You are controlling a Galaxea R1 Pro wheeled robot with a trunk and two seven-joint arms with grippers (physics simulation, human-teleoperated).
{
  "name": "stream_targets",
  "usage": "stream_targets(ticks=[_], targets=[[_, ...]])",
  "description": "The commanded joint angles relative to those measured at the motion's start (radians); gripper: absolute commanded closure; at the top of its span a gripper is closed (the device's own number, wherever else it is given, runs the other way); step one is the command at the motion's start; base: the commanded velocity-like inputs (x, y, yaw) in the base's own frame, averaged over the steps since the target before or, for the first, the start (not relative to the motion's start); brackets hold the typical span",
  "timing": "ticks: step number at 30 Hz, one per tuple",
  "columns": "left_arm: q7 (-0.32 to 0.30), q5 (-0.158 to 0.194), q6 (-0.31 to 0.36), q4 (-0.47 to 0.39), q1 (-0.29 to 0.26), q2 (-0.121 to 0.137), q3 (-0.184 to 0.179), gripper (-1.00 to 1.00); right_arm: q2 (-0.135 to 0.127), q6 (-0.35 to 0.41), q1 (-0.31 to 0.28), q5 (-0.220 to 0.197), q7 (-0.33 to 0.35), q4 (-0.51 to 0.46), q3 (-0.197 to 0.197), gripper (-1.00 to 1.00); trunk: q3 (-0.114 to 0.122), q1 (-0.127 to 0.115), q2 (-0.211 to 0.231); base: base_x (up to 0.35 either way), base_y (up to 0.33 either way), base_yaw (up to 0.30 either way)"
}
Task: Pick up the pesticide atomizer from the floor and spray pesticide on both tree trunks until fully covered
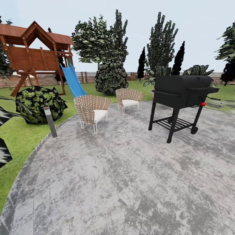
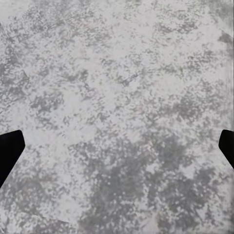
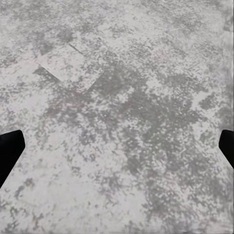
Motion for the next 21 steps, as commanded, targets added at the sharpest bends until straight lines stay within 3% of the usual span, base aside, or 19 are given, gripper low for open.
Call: stream_targets(ticks=[1, 21], targets=[[-0.001, 0.001, -0.003, 0.0, 0.0, 0.0, 0.002, -1.0, -0.001, -0.003, -0.001, -0.002, 0.0, 0.0, 0.0, -1.0, -0.004, 0.004, -0.008, 0.0, 0.0, -0.3], [-0.001, 0.001, -0.003, 0.0, 0.0, -0.001, 0.002, -1.0, -0.004, -0.002, -0.001, -0.002, 0.0, 0.0, 0.0, -1.0, -0.067, 0.081, -0.148, 0.0, 0.0, -0.3]])
